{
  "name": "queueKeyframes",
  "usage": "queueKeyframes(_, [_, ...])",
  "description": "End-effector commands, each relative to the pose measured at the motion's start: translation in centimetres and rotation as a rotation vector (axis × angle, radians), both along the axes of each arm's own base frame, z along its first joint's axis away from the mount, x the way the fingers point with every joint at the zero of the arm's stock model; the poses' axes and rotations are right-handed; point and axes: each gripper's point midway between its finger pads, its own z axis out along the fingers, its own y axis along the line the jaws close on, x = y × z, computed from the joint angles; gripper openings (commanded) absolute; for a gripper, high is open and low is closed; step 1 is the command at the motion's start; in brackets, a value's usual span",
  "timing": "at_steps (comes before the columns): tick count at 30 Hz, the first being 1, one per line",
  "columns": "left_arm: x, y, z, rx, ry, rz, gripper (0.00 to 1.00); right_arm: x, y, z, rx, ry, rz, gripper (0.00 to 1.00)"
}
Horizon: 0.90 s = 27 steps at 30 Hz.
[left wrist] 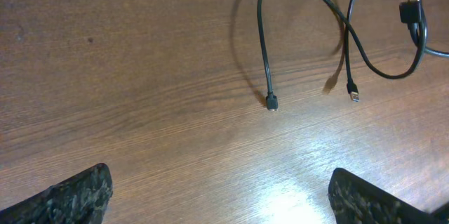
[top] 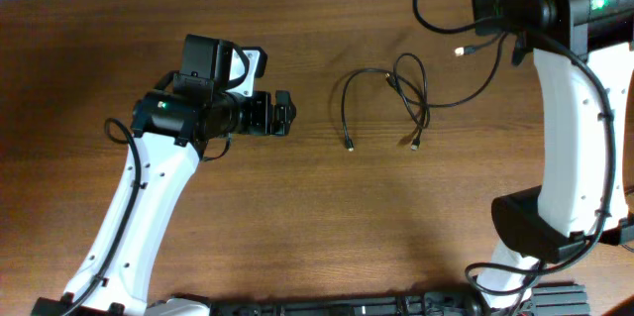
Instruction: Untangle cables
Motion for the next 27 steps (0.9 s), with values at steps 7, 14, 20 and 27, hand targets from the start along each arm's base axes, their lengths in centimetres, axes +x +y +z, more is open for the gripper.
queueKeyframes(7, [0.4, -0.3, 0.6, -0.014, -0.012, -0.005, 0.99, -0.7, -9.0, -8.8, -0.05, 0.289, -0.244, 0.04])
queueKeyframes(14, [0.4, -0.3, 0.6, -0.014, -0.012, -0.004, 0.99, -1.5, -13.6, -10.4, 0.005, 0.28, -0.424, 0.04])
queueKeyframes(20, [0.4, -0.3, 0.6, -0.014, -0.012, -0.004, 0.99, -1.4, -13.8, -10.3, 0.025, 0.267, -0.428, 0.04])
queueKeyframes(27, [0.4, -0.3, 0.6, -0.014, -0.012, -0.004, 0.99, 0.5, -14.3, -8.7, 0.037, 0.145, -0.441, 0.04])
